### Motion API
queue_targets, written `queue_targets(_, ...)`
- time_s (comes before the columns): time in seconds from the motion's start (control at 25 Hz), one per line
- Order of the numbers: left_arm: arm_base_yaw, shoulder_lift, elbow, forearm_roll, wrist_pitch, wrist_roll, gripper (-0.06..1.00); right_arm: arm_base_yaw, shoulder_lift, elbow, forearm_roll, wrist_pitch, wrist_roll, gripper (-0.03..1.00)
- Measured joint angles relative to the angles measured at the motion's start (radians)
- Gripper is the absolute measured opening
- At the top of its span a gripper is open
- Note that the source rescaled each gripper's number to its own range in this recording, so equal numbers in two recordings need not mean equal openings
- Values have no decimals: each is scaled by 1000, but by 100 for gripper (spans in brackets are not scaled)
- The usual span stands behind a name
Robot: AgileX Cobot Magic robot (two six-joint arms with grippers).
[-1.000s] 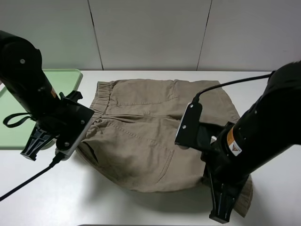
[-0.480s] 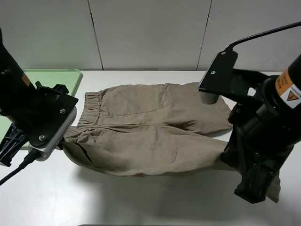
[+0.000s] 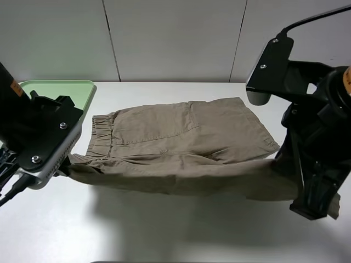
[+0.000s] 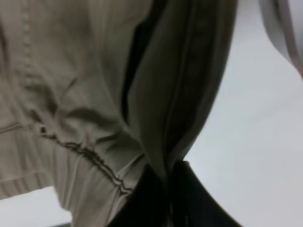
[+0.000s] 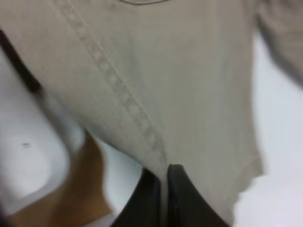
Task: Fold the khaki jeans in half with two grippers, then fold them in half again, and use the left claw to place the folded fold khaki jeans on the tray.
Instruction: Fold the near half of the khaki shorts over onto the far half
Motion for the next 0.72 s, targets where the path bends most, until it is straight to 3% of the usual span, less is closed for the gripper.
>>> queue_targets(0.12, 0, 0, 0, 19, -69, -55, 0, -4, 4, 0, -138, -52, -6, 0)
queue_targets(0.28, 0, 1, 0, 97, -177, -175, 0, -77, 47, -2, -257, -149, -34, 0)
queue_targets(0.52, -2, 90, -2, 250, -347, -340, 0, -257, 150, -7, -286, -359, -163, 0)
queue_targets(0.72, 10, 197, -4, 417, -546, -507, 0, -361, 240, -80, -285, -477, -208, 0)
